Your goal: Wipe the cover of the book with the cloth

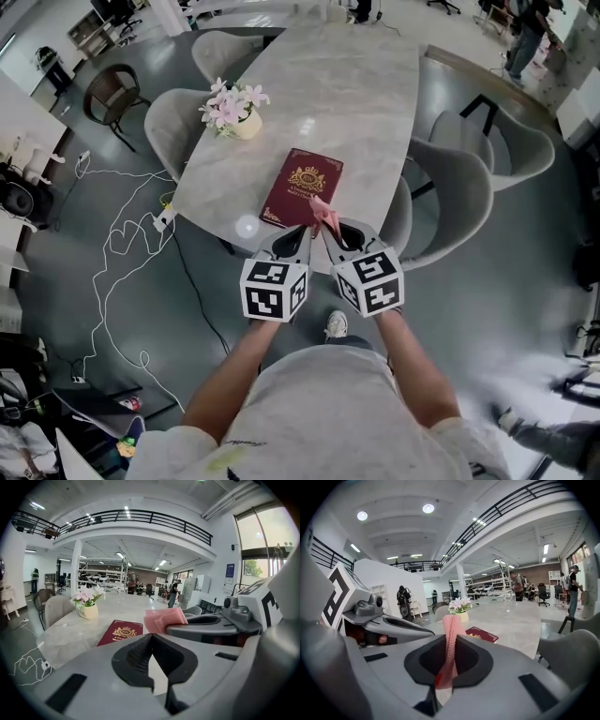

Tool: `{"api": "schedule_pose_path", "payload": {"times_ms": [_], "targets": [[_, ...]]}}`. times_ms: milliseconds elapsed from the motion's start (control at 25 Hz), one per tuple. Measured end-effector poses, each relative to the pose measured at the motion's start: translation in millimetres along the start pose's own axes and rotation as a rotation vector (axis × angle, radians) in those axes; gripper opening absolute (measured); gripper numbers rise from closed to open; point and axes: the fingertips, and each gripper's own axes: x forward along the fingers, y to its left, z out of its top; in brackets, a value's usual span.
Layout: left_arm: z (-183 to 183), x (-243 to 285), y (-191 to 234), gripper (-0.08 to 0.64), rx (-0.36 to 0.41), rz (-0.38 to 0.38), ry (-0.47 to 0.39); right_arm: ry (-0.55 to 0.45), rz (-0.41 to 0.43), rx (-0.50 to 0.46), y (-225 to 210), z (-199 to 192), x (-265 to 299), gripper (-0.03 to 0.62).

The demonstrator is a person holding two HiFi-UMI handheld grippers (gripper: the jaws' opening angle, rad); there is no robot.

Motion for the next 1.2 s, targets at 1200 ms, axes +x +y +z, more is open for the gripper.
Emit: {"api": "schedule_pose_path", "payload": {"times_ms": [1200], "targets": [[36,85,86,0.008,0.064,-0.201,0.065,0.192,-0.202,-0.229,-111,36,126,0.018]]}}
